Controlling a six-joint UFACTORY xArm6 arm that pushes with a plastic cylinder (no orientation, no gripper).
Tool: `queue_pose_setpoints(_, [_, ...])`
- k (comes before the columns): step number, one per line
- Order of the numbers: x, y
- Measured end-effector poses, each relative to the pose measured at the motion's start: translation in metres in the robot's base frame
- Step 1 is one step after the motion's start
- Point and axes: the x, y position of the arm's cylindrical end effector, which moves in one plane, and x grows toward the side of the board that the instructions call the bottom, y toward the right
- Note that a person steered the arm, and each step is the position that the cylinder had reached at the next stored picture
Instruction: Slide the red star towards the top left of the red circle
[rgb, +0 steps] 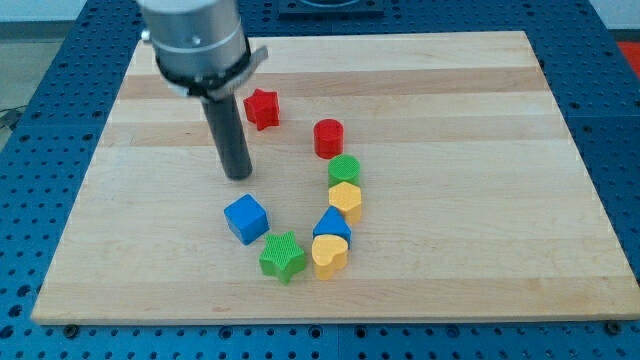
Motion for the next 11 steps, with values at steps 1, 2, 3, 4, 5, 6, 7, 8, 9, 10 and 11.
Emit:
queue_pose_setpoints(1, [-0.043,-0.004])
queue_pose_setpoints(2, [-0.054,-0.016])
queue_pose_setpoints(3, [-0.055,-0.03])
queue_pose_setpoints(4, [-0.074,-0.037])
queue_pose_setpoints(5, [-0.095,-0.018])
queue_pose_setpoints(6, [-0.095,0.012])
queue_pose_setpoints(7, [-0.095,0.021])
queue_pose_setpoints(8, [-0.095,0.041])
queue_pose_setpoints(9, [-0.1,0.048])
queue_pose_setpoints(10, [-0.104,0.034])
queue_pose_setpoints(11, [-0.107,0.002])
